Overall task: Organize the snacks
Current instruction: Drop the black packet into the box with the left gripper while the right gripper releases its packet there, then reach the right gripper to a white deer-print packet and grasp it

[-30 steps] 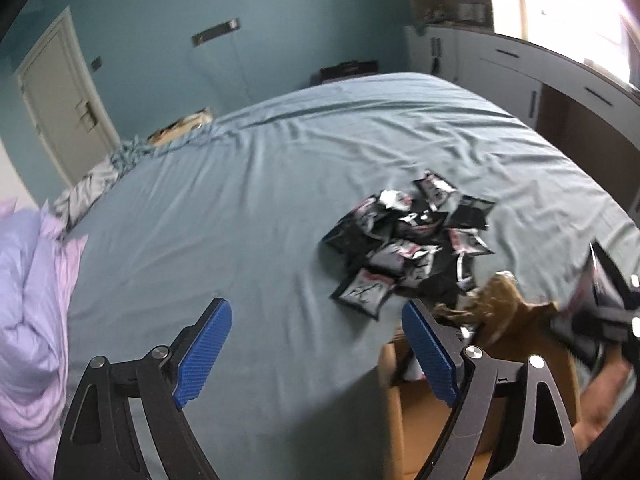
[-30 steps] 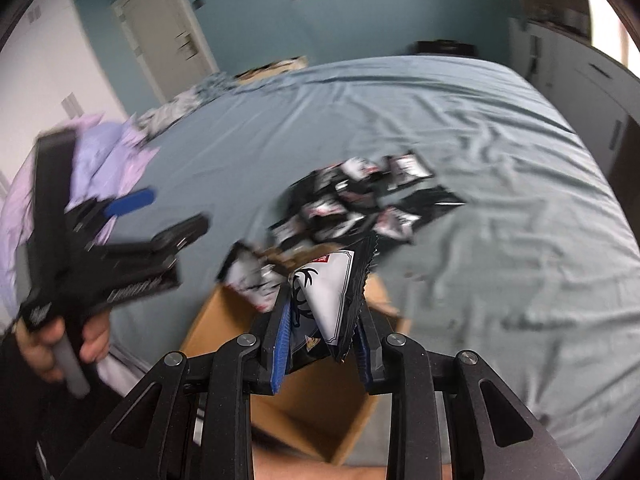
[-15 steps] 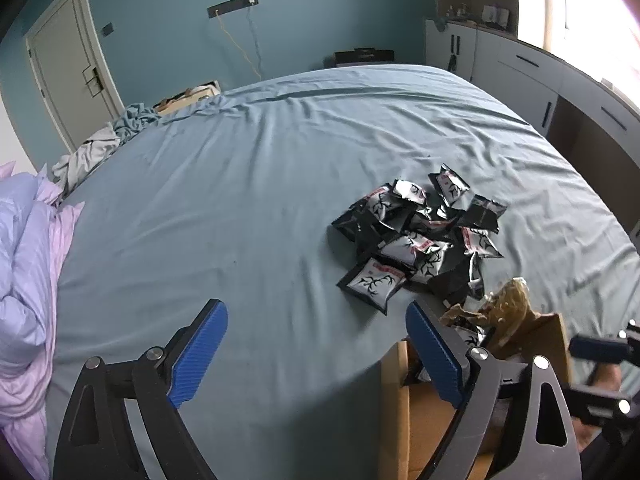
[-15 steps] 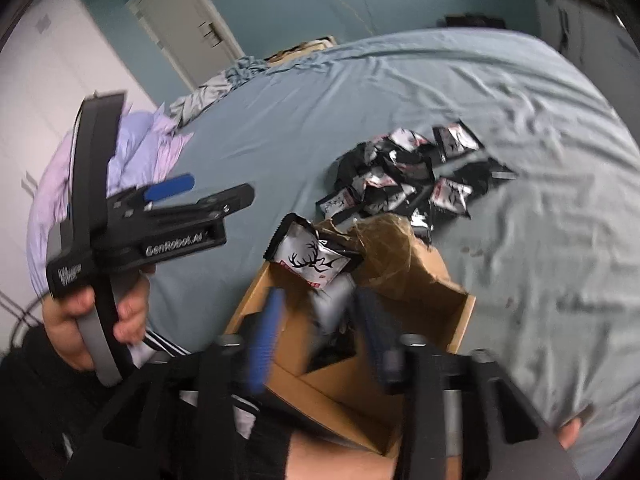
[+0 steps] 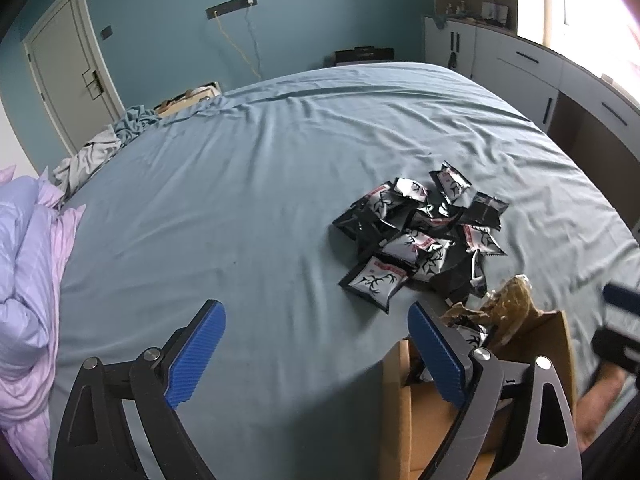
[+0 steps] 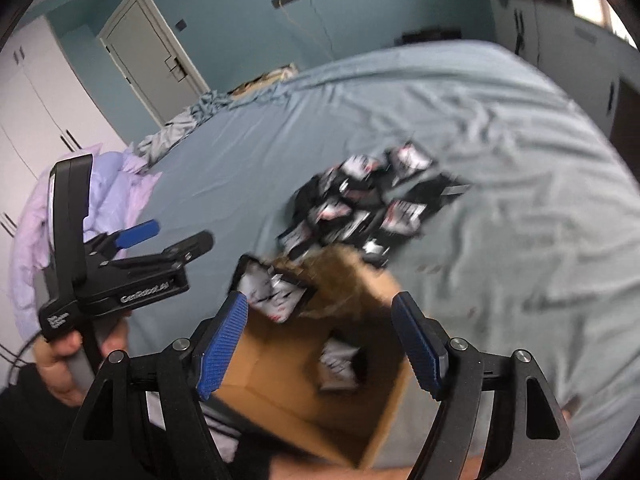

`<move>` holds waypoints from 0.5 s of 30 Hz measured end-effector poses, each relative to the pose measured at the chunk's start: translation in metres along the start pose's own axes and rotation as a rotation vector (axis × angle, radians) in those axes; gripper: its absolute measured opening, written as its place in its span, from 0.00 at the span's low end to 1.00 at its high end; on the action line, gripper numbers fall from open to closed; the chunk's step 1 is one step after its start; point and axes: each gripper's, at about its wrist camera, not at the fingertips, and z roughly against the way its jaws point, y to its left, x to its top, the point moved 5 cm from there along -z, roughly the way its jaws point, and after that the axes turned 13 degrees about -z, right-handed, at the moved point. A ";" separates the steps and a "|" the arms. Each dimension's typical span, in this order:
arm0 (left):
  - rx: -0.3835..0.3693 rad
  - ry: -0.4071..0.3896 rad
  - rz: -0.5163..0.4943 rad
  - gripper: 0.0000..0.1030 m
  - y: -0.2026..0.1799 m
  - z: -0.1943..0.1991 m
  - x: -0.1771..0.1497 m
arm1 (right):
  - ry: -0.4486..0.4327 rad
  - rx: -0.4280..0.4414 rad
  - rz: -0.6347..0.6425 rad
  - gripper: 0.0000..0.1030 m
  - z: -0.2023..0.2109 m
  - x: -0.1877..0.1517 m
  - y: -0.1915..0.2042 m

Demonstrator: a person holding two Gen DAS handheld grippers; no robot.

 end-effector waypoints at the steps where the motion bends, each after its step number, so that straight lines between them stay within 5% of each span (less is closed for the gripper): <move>1: 0.000 0.001 -0.001 0.92 0.000 0.000 0.000 | -0.022 -0.027 0.018 0.72 0.002 0.000 0.001; 8: 0.008 0.003 -0.008 0.92 -0.001 -0.001 0.000 | -0.086 -0.362 0.144 0.72 0.004 -0.004 0.011; 15: 0.011 0.015 -0.008 0.92 -0.001 -0.003 -0.002 | -0.100 -0.401 0.109 0.72 0.011 -0.003 0.020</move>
